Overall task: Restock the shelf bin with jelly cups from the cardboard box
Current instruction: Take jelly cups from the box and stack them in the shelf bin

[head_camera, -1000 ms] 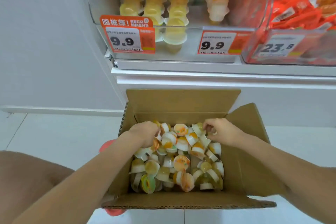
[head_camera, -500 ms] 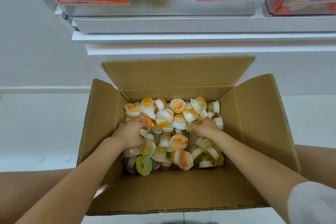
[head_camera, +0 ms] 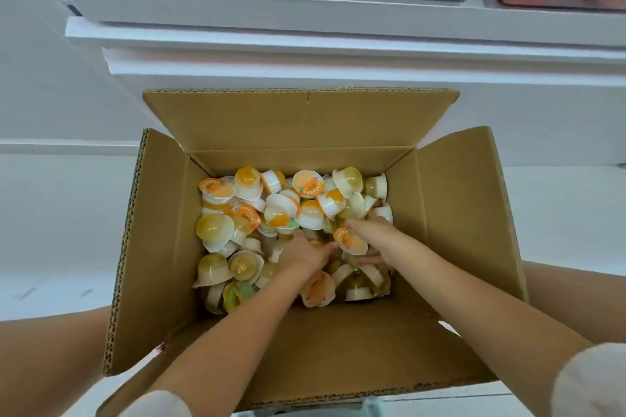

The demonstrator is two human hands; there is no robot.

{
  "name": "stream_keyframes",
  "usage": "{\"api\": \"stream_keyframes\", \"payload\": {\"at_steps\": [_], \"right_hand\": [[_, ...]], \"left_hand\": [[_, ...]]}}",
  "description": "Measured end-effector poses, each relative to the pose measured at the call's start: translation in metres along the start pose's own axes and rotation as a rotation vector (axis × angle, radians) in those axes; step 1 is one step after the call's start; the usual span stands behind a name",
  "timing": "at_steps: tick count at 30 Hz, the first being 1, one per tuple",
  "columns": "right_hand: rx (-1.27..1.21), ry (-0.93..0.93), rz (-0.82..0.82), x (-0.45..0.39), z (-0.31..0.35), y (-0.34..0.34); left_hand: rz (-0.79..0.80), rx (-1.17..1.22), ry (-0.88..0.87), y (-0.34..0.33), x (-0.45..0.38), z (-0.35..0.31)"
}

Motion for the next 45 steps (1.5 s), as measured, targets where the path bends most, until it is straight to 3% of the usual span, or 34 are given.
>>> {"api": "stream_keyframes", "payload": {"at_steps": [5,8,10,14,16,22,25,29,36,39,43,45], "right_hand": [[-0.146,-0.002,0.012,0.014,0.003,0.015],[-0.154,-0.04,0.121,0.034,0.005,0.014],[-0.134,0.0,0.171,0.052,0.012,0.013],[-0.111,0.218,0.28,0.11,0.045,0.011],[-0.06,0.424,0.285,0.147,0.068,0.014],[0.204,1.14,0.102,0.277,0.132,0.016],[0.28,1.344,0.095,0.318,0.15,0.017],[0.338,1.396,0.162,0.331,0.158,0.022],[0.703,1.331,-0.016,0.327,0.179,0.026],[0.738,1.326,-0.103,0.328,0.182,0.023],[0.752,1.342,-0.162,0.332,0.183,0.02],[0.705,1.336,-0.198,0.333,0.189,0.025]], "left_hand": [[0.052,0.157,0.029,0.002,-0.005,0.002],[0.103,0.614,0.136,0.005,0.008,-0.004],[0.22,0.975,0.25,0.011,0.024,-0.011],[0.401,1.207,0.142,0.046,0.063,-0.039],[0.475,1.215,0.004,0.071,0.095,-0.063],[0.659,1.115,-0.407,0.139,0.21,-0.135],[0.745,1.126,-0.574,0.156,0.253,-0.156],[0.921,1.033,-0.765,0.165,0.271,-0.164],[0.783,1.053,-0.683,0.173,0.253,-0.17],[0.684,0.929,-0.654,0.176,0.249,-0.169],[0.738,0.888,-0.646,0.179,0.249,-0.169],[0.673,0.746,-0.635,0.185,0.254,-0.169]]}}
Point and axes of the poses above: each hand's wrist, its own x-axis away from the middle knuckle, its own y-axis out of the back of the hand, z = x × y, the point moved 4 cm from there along -x, towards the middle knuckle, and after that the axes turned 11 degrees about z, right-handed, at the moved point
